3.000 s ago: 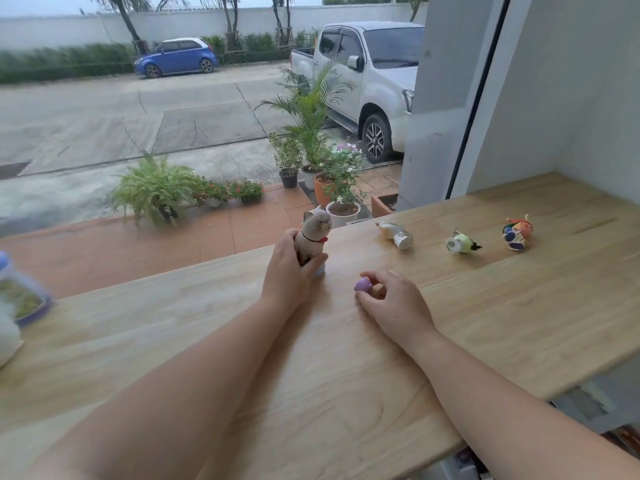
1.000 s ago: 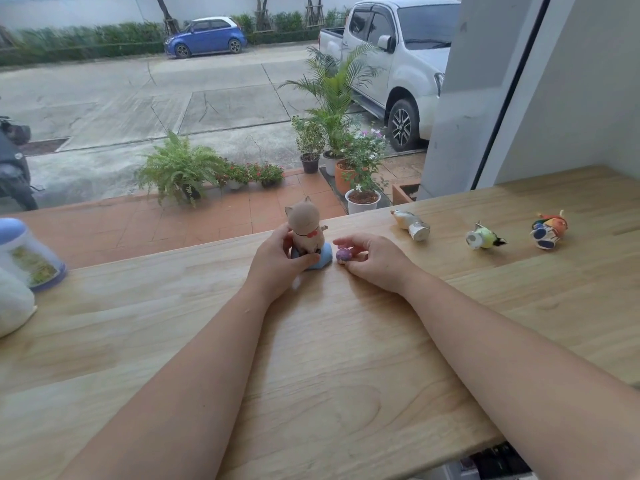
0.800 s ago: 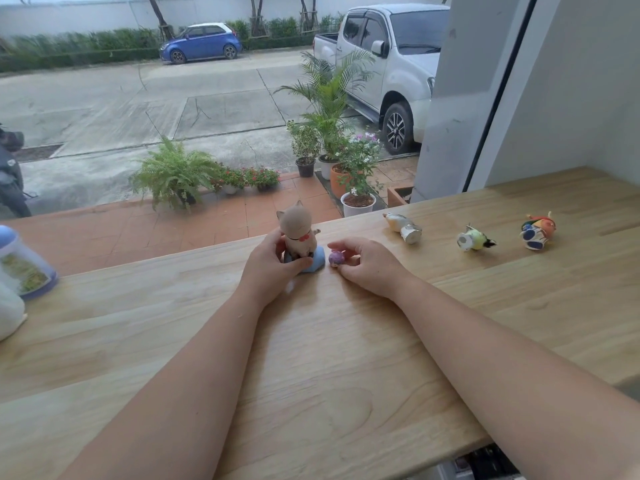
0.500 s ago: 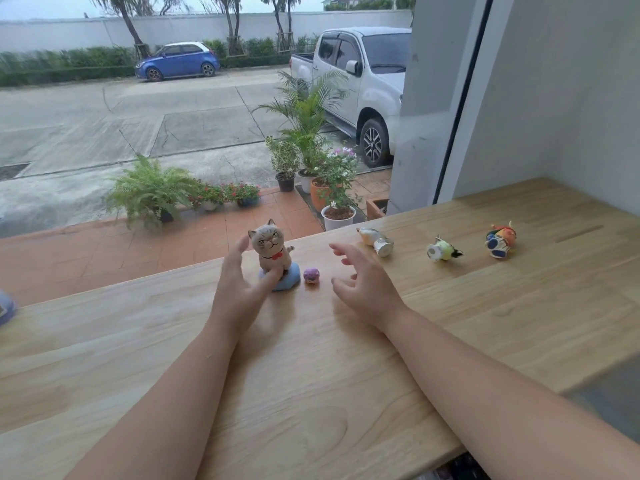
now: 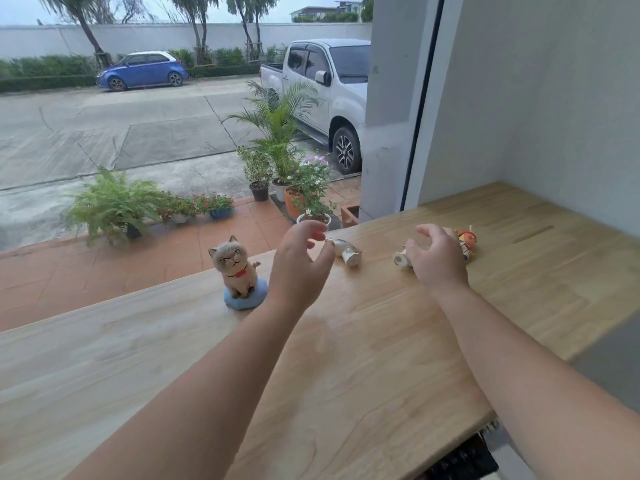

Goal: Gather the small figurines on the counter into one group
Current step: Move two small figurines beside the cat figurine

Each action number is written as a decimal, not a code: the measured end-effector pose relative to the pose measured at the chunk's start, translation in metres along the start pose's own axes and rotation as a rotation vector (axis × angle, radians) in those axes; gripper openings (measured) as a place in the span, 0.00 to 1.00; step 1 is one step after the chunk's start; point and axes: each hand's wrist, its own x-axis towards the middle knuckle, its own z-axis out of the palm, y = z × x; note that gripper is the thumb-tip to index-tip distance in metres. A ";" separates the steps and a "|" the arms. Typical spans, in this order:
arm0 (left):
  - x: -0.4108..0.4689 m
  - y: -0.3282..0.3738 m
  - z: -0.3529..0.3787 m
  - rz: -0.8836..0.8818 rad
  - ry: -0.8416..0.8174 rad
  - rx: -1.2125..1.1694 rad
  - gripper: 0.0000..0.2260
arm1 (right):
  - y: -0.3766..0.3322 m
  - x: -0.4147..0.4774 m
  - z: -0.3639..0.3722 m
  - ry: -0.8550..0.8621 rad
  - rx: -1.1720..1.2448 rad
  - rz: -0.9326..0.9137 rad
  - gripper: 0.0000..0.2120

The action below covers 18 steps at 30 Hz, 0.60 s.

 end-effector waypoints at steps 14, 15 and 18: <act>0.072 -0.014 0.069 -0.734 -0.342 0.222 0.17 | 0.011 0.010 0.001 -0.217 -0.334 0.166 0.24; 0.074 -0.012 0.069 -0.757 -0.366 0.189 0.14 | 0.012 0.011 0.001 -0.227 -0.326 0.170 0.24; 0.079 -0.007 0.068 -0.821 -0.449 0.218 0.12 | 0.015 0.014 0.001 -0.234 -0.295 0.162 0.22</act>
